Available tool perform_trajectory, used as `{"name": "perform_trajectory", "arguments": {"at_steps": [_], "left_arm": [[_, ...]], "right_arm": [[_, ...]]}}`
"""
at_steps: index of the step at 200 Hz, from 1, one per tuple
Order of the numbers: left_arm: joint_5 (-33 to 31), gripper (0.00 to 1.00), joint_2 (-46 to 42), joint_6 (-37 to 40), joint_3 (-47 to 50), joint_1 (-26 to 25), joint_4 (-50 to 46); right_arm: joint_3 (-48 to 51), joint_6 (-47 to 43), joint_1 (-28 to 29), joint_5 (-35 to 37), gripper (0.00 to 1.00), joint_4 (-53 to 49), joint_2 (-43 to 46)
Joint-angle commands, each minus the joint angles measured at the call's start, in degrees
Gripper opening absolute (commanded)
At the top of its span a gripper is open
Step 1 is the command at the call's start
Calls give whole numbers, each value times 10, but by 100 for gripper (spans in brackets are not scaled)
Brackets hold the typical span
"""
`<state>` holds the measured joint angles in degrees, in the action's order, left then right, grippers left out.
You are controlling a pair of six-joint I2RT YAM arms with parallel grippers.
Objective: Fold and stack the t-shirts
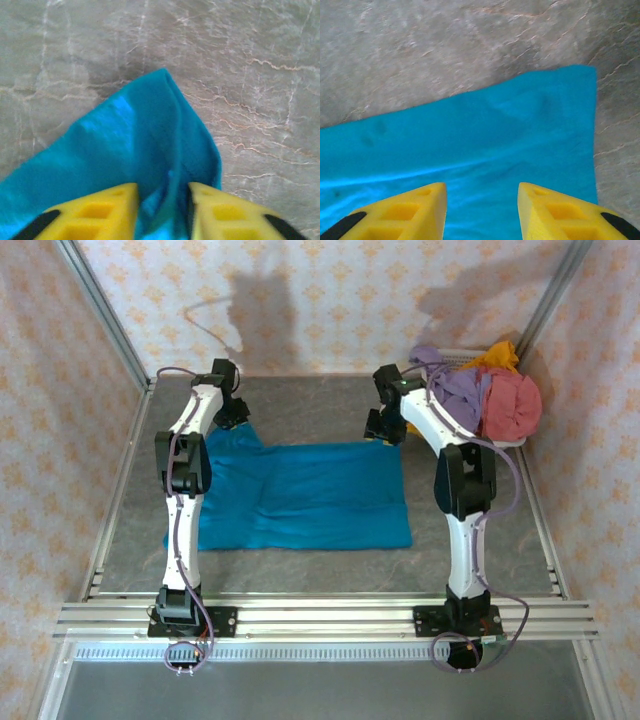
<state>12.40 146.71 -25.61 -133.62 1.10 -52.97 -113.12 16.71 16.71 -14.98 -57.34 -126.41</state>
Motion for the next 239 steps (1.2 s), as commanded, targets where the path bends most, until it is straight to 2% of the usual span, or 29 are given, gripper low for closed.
{"name": "perform_trajectory", "arguments": {"at_steps": [1, 49, 83, 136, 188, 239], "left_arm": [[2, 40, -21, 3, 15, -1, -15], [27, 40, -41, -20, 56, -3, 27], [-6, 40, -87, -16, 101, -12, 70], [-17, 39, -87, -16, 86, -12, 61], [11, 42, -76, -23, 88, -13, 65], [12, 43, -81, -31, 100, -14, 83]], "right_arm": [[-25, -16, -14, 27, 42, -36, -6], [16, -9, -15, -8, 42, -16, 8], [62, 0, -15, -21, 42, 9, 21], [72, 1, -15, -30, 42, 14, 23], [81, 0, -15, -32, 42, 18, 27], [87, 2, -15, -33, 42, 21, 29]]}}
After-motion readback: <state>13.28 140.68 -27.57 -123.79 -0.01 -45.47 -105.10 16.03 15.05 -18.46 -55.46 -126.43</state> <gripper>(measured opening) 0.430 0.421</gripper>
